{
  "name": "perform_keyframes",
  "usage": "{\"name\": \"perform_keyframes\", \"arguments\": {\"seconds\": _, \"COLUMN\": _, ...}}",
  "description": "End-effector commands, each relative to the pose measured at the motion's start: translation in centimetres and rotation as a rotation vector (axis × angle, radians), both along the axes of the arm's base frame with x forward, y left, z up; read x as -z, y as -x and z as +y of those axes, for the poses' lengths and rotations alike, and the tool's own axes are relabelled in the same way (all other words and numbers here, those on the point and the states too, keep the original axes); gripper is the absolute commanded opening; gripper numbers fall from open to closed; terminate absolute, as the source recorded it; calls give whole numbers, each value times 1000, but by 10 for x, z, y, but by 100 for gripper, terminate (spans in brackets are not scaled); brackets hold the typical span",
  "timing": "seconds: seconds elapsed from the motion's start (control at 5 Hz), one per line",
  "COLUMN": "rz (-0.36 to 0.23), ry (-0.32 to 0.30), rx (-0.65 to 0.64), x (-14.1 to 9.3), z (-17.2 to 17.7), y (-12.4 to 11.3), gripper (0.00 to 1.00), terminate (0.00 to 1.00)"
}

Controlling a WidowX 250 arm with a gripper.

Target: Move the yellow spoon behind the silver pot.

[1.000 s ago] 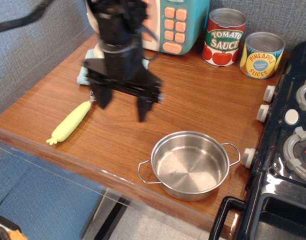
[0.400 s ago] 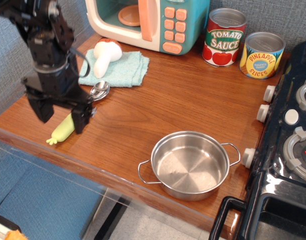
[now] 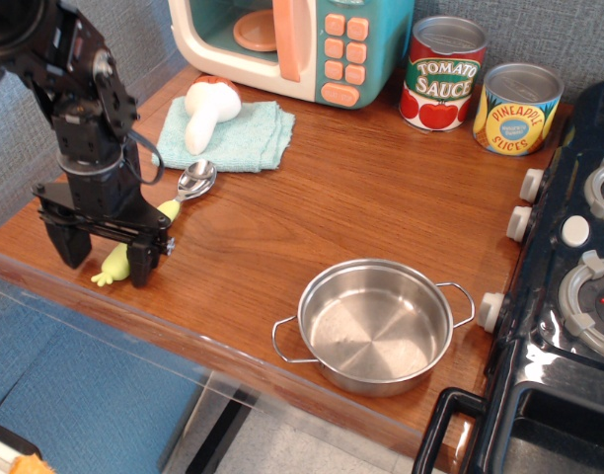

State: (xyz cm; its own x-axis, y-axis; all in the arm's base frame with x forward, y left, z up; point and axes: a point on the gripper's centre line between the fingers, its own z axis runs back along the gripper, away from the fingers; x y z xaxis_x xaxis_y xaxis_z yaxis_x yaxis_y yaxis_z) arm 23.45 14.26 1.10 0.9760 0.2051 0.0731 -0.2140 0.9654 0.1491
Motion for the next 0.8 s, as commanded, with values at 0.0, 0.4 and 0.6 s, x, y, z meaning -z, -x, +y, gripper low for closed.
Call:
{"name": "perform_keyframes", "arguments": {"seconds": 0.0, "rz": -25, "ry": -30, "rx": -3, "x": -2, "z": 1, "y": -4, "gripper": 0, "terminate": 0}}
{"name": "perform_keyframes", "arguments": {"seconds": 0.4, "rz": -56, "ry": -22, "rx": 17, "x": -15, "z": -4, "y": -1, "gripper": 0, "terminate": 0}}
{"name": "perform_keyframes", "arguments": {"seconds": 0.6, "rz": -160, "ry": 5, "rx": 69, "x": -64, "z": -31, "y": -4, "gripper": 0, "terminate": 0}}
